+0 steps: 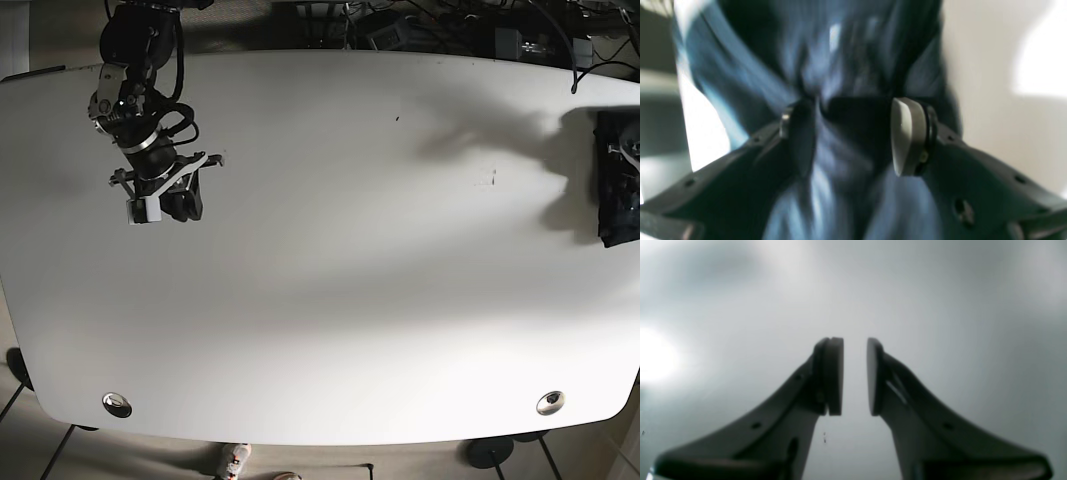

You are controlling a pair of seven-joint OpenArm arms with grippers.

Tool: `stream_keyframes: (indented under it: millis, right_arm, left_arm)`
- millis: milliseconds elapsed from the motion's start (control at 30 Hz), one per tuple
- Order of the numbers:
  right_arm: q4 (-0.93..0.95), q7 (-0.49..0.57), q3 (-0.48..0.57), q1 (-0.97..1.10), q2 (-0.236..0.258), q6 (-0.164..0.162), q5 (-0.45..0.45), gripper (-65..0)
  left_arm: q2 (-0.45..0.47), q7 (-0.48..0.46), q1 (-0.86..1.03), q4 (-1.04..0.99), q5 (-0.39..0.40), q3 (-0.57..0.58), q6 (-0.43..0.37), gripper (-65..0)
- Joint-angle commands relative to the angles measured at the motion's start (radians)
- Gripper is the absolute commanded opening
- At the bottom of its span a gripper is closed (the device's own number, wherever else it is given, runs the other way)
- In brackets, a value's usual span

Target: Fold the T-shirt properly

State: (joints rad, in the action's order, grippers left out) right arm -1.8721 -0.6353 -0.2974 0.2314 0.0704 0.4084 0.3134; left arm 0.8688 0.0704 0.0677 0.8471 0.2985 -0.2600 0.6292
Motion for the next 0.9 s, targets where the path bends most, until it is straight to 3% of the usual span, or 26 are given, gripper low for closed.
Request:
stream_keyframes:
  millis: [33, 133, 200, 233, 300, 367, 467, 567, 600, 667, 767, 900]
  right_arm:
    - [-0.024, 0.027, -0.006, 0.009, 0.007, -0.001, 0.008, -53.4]
    - [-0.022, 0.096, -0.007, 0.035, 0.01, -0.004, 0.005, -53.6]
    - [-0.017, 0.237, -0.004, 0.079, 0.002, -0.004, -0.072, -53.6]
    - [-0.014, 0.314, -0.006, 0.093, -0.028, -0.006, -0.141, -53.6]
    - [0.01, 0.389, -0.021, 0.096, -0.067, -0.004, -0.236, -53.6]
    - [0.03, 0.492, -0.052, 0.135, -0.111, 0.004, -0.323, -53.6]
    - [0.078, 0.648, -0.069, 0.182, -0.12, -0.003, -0.331, -53.4]
    - [0.142, 0.78, -0.084, 0.233, -0.103, -0.004, -0.331, -53.4]
    - [0.164, 0.814, -0.087, 0.248, -0.1, -0.004, -0.331, -53.4]
    - [0.243, 0.925, -0.11, 0.29, -0.099, -0.004, -0.331, -53.4]
    - [0.317, 1.055, -0.121, 0.343, -0.076, -0.004, -0.326, -53.4]
    - [0.386, 1.19, -0.116, 0.414, -0.045, -0.004, -0.323, -53.4]
  left_arm:
    - [0.017, -0.031, 0.057, 0.134, 0.017, -0.104, -0.004, -31.8]
    - [-0.064, -0.033, 0.073, 0.269, 0.012, -0.169, -0.004, -31.8]
    - [-0.144, -0.039, 0.077, 0.39, 0.011, -0.167, -0.004, -31.8]
    - [-0.205, -0.059, 0.082, 0.472, 0.006, -0.158, -0.006, -31.8]
    - [-0.294, -0.11, 0.09, 0.556, -0.046, -0.129, -0.012, -31.9]
    - [-0.454, -0.165, 0.094, 0.656, -0.137, -0.111, -0.013, -31.9]
    - [-0.63, -0.175, 0.119, 0.7, -0.252, -0.103, -0.013, -31.9]
    - [-0.744, -0.175, 0.162, 0.702, -0.295, -0.08, -0.032, -31.9]
    - [-0.776, -0.172, 0.174, 0.702, -0.298, -0.072, -0.064, -31.9]
    - [-0.825, -0.174, 0.245, 0.691, -0.299, 0.001, -0.202, -31.9]
    - [-0.83, -0.175, 0.349, 0.713, -0.298, 0.11, -0.381, -31.9]
    - [-0.828, -0.175, 0.519, 0.788, -0.296, 0.179, -0.539, -31.9]
